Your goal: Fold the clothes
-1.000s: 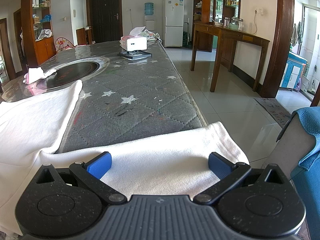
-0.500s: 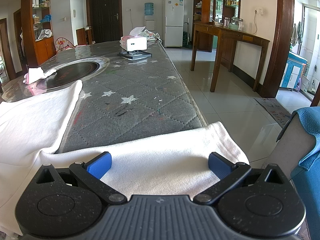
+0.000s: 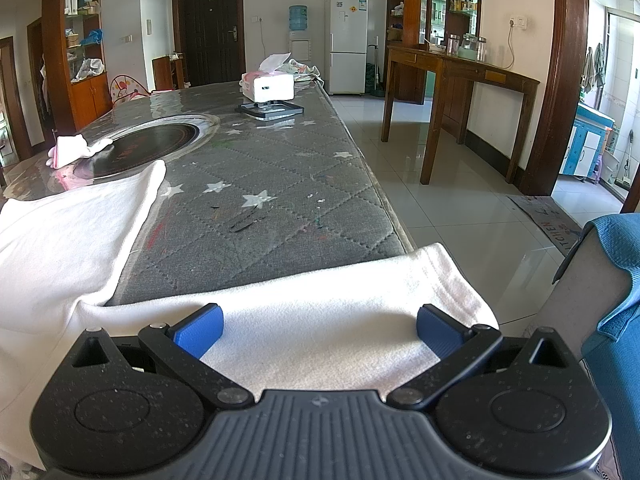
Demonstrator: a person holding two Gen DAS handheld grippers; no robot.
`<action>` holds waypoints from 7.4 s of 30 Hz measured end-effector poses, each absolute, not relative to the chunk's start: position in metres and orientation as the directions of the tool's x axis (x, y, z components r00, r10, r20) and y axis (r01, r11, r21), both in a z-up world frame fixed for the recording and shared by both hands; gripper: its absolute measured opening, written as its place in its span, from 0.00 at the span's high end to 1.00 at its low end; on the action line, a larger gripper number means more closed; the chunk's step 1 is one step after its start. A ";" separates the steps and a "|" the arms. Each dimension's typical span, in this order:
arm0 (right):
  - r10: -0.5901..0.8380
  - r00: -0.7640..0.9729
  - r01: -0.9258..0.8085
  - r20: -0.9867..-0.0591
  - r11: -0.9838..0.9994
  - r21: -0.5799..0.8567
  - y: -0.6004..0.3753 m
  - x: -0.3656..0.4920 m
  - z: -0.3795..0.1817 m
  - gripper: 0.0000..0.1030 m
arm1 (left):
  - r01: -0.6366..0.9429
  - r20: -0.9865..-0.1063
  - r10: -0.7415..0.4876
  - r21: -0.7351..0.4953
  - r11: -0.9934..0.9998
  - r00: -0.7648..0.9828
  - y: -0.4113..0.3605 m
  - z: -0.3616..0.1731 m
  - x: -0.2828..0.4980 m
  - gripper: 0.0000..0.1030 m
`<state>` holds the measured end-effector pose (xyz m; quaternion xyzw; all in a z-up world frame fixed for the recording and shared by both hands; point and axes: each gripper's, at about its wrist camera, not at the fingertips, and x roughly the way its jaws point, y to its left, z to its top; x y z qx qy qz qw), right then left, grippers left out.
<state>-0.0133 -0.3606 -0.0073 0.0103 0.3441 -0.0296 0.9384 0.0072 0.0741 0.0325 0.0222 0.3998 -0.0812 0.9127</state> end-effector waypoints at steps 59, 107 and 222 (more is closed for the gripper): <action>-0.048 0.762 0.063 -0.646 0.998 0.000 -0.361 -0.013 -0.007 0.00 | 0.101 -0.717 -0.019 0.073 0.992 0.697 0.041 0.037 0.125 0.60; -0.049 0.762 0.063 -0.646 0.998 -0.001 -0.360 -0.013 -0.007 0.00 | 0.102 -0.688 -0.036 0.056 0.993 0.725 0.052 0.041 0.109 0.53; 0.395 0.527 -0.719 -0.752 0.680 -0.146 -0.195 -0.139 0.041 0.72 | 0.723 -0.627 -0.570 -0.015 0.690 0.531 -0.030 0.045 -0.133 0.97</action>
